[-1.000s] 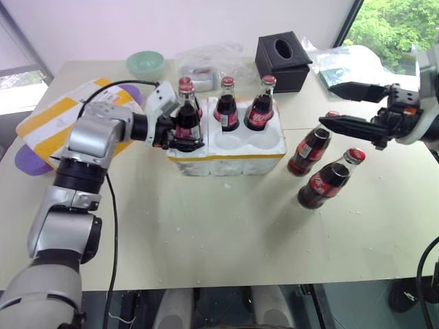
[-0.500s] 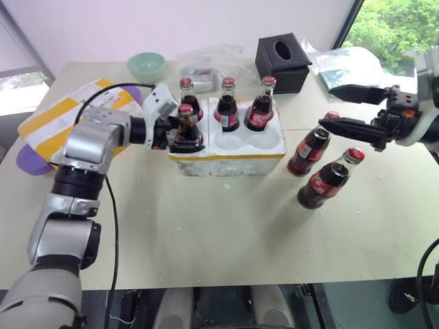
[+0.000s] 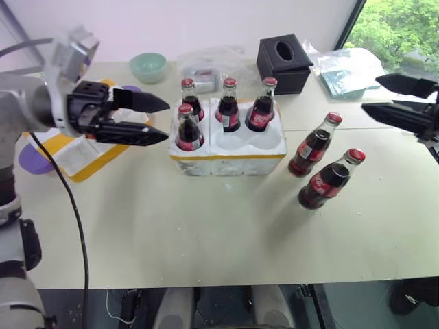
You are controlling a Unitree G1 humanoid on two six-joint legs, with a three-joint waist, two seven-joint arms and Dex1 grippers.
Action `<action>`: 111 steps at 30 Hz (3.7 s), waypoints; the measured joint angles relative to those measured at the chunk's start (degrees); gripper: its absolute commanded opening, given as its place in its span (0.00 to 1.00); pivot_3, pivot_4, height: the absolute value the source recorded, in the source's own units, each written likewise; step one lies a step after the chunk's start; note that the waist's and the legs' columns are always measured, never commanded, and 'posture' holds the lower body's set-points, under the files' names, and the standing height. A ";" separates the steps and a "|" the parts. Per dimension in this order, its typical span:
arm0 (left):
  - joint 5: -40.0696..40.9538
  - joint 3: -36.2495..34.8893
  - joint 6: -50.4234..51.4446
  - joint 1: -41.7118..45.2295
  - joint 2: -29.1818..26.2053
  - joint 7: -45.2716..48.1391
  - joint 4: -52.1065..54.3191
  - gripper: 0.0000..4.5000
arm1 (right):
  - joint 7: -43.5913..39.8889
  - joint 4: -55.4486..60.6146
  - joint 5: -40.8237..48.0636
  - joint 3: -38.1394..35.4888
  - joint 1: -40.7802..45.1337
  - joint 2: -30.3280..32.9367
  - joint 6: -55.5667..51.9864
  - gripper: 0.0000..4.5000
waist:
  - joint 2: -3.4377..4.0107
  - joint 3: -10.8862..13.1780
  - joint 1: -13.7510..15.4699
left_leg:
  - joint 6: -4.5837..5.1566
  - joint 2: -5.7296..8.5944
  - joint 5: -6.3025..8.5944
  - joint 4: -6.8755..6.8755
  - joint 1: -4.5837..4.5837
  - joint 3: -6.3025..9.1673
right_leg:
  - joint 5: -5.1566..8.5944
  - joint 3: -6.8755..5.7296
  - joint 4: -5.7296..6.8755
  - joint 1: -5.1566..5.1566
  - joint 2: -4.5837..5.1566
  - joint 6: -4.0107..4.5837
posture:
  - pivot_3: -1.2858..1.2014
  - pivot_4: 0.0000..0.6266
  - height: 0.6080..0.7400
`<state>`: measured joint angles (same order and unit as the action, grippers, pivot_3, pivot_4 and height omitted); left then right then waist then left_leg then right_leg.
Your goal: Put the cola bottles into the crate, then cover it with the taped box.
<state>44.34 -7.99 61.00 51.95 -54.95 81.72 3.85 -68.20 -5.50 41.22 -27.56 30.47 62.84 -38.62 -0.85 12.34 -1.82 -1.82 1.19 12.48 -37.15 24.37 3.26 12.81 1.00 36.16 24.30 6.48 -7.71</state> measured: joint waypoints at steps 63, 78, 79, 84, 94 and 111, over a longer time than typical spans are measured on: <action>-2.01 6.75 -8.84 -4.99 3.04 -8.17 3.06 1.00 | 19.53 22.73 7.55 -1.49 -30.77 -19.61 -3.05 0.59 | -0.05 -0.11 0.84 | 0.01 -0.04 0.00 -0.03 -0.09 -0.03 | 0.03 0.09 -0.07 -0.10 -0.06 0.02 | 0.52 0.24 0.98; -1.68 4.56 -9.46 -8.03 2.64 -11.04 4.03 1.00 | 23.02 16.42 10.70 17.77 9.81 -22.77 -5.15 0.59 | -0.02 -0.06 0.58 | 0.01 -0.06 0.00 -0.04 0.00 -0.04 | 0.01 0.09 -0.07 0.04 -0.09 0.02 | 0.52 0.24 0.98; -1.60 4.38 -9.46 -8.24 2.64 -11.44 4.52 1.00 | 23.12 15.11 8.30 20.11 11.64 -23.80 -4.05 0.59 | -0.02 -0.06 0.61 | 0.01 -0.06 0.00 0.01 0.01 -0.01 | 0.01 0.08 -0.06 0.07 -0.09 0.02 | 0.52 0.24 0.98; -1.00 1.94 -9.11 -10.36 2.14 -13.70 6.63 1.00 | 22.42 8.18 -0.61 27.73 15.86 -29.01 0.02 0.59 | -0.03 -0.06 0.83 | 0.02 -0.04 0.01 0.07 0.13 0.00 | 0.01 0.07 -0.05 0.19 -0.09 0.02 | 0.52 0.24 0.98; 2.05 -1.38 -7.42 -13.63 1.45 -18.03 10.60 1.00 | 17.92 3.11 -11.33 33.17 16.04 -32.28 7.84 0.59 | -0.04 -0.06 0.66 | 0.03 -0.02 0.01 0.05 0.07 0.01 | 0.00 0.06 0.00 0.15 -0.06 0.02 | 0.52 0.24 0.98; 3.92 -2.20 -7.29 -13.84 1.42 -20.96 11.55 1.00 | 18.02 -11.77 -22.40 37.01 20.37 -41.45 9.31 0.99 | -0.09 -0.09 -0.77 | 0.01 -0.06 0.00 0.09 -0.03 0.05 | -0.02 0.07 0.06 0.13 -0.14 0.06 | 0.52 0.24 0.98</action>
<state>48.26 -10.19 53.71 38.10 -53.52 60.76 15.40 -50.18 -17.28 18.83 9.45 50.83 21.39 -29.30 -0.93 12.25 -2.59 -1.81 1.13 12.47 -37.06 24.34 3.31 12.78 1.07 36.22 24.43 6.34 -7.65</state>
